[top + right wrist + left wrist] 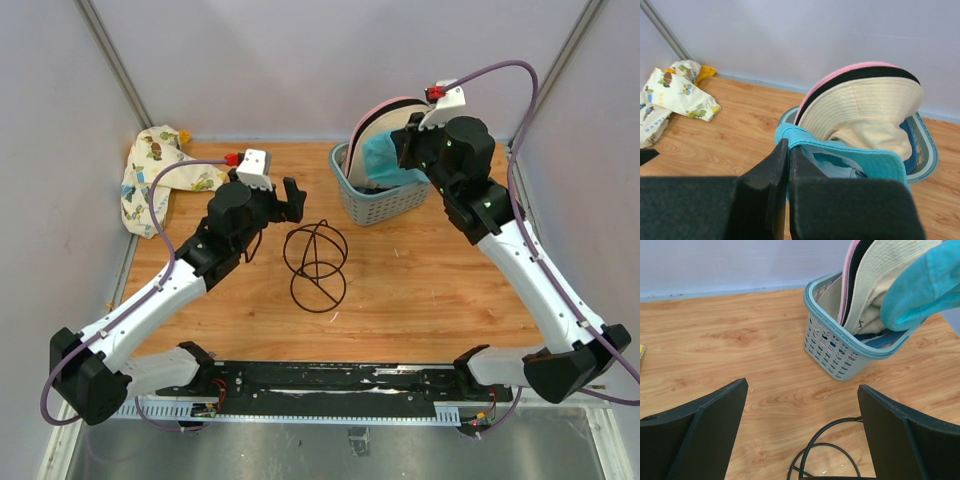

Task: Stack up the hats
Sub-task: Pick up the hat from the bin, then place the hat on the hat stand.

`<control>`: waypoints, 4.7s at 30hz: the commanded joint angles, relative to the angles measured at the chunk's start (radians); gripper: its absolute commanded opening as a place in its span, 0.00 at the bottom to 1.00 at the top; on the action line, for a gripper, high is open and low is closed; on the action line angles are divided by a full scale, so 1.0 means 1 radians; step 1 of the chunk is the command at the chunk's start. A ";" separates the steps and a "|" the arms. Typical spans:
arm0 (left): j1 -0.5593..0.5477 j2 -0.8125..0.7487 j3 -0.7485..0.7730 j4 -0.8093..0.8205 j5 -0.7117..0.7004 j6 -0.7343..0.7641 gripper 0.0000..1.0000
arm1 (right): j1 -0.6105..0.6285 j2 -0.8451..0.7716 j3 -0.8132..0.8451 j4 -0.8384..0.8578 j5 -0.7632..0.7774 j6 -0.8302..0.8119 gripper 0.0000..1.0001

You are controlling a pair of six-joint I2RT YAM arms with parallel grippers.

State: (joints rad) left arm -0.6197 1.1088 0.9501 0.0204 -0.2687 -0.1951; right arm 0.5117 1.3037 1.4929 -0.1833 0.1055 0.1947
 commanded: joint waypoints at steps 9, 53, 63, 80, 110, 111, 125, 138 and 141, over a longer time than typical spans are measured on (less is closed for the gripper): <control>-0.011 0.003 0.034 0.017 -0.015 0.000 0.96 | 0.019 -0.118 0.001 0.133 -0.171 0.101 0.00; -0.014 -0.337 -0.154 -0.052 0.152 -0.087 1.00 | 0.444 0.361 0.320 0.270 0.163 0.078 0.00; -0.131 -0.213 -0.154 0.055 -0.098 -0.047 1.00 | 0.454 0.284 0.199 0.309 0.137 0.119 0.00; -0.213 -0.179 -0.185 0.138 -0.420 0.018 0.80 | 0.455 0.143 0.012 0.354 0.112 0.140 0.00; -0.213 -0.345 -0.211 0.110 -0.512 0.121 0.09 | 0.445 -0.065 -0.194 0.342 0.108 -0.098 0.00; -0.213 -0.346 -0.210 0.107 -0.509 0.123 0.09 | 0.436 -0.072 -0.201 0.349 0.107 -0.112 0.00; -0.213 -0.406 -0.188 0.034 -0.438 0.085 0.06 | 0.245 -0.189 -0.376 0.433 -0.048 -0.075 0.00; -0.213 -0.489 -0.262 -0.076 -0.227 -0.015 0.02 | 0.206 -0.314 -0.639 0.576 -0.047 -0.074 0.00; -0.214 -0.510 -0.284 -0.077 -0.194 -0.024 0.02 | 0.192 -0.317 -0.674 0.615 -0.040 -0.075 0.00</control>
State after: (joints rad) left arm -0.8547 0.6605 0.6861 -0.0093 -0.3717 -0.2153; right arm 0.7856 1.0309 0.8562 0.3500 -0.0799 0.1665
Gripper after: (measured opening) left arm 0.065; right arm 0.017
